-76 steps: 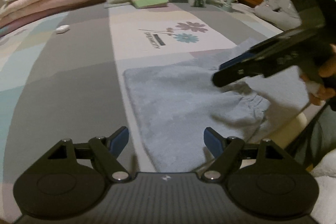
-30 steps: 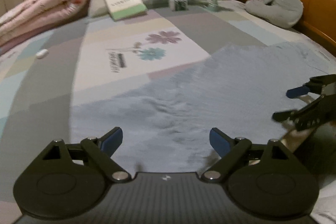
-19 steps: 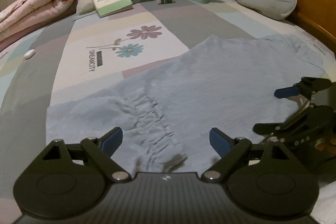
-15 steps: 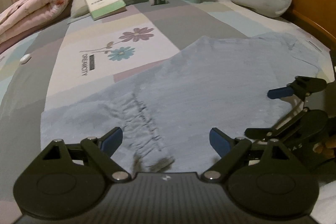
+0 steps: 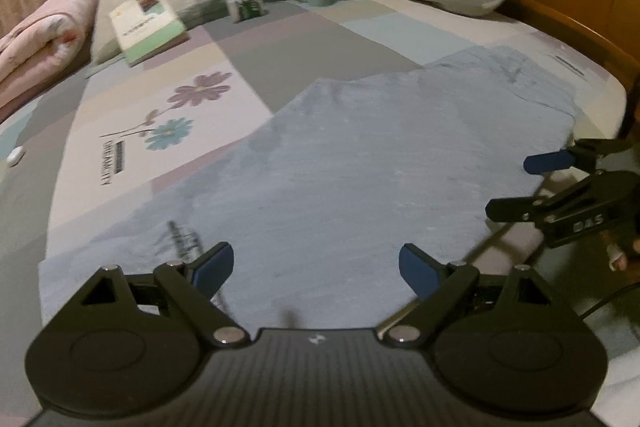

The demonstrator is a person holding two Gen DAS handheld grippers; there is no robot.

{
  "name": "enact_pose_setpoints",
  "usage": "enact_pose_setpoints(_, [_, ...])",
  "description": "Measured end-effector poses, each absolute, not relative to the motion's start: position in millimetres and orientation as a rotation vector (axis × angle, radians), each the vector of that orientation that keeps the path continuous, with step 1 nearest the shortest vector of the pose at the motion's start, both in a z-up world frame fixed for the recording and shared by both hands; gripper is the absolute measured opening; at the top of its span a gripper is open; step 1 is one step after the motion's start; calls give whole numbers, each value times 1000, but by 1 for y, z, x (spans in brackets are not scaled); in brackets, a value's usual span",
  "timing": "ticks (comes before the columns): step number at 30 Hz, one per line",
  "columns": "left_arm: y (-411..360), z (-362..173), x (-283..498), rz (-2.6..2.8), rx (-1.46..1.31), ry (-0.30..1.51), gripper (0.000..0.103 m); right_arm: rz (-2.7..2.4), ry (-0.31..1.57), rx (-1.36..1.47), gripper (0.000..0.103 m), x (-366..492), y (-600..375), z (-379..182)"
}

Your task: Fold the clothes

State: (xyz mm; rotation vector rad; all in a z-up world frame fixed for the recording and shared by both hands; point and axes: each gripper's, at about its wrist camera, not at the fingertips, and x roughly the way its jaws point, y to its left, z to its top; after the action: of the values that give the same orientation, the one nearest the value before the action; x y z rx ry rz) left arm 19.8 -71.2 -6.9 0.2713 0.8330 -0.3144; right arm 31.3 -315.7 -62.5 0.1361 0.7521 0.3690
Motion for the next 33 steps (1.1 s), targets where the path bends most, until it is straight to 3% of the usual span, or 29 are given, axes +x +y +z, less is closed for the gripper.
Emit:
enact_pose_setpoints(8, [-100,-12,20,-371,319,841,90,298,643,520,103,26,-421,-48])
enact_pose_setpoints(19, [-113,-22,20,-402,332,870,90,141,679,972,103,47,-527,-97])
enact_pose_setpoints(33, [-112,-26,20,-409,322,880,90,135,606,1062,103,77,-531,-104])
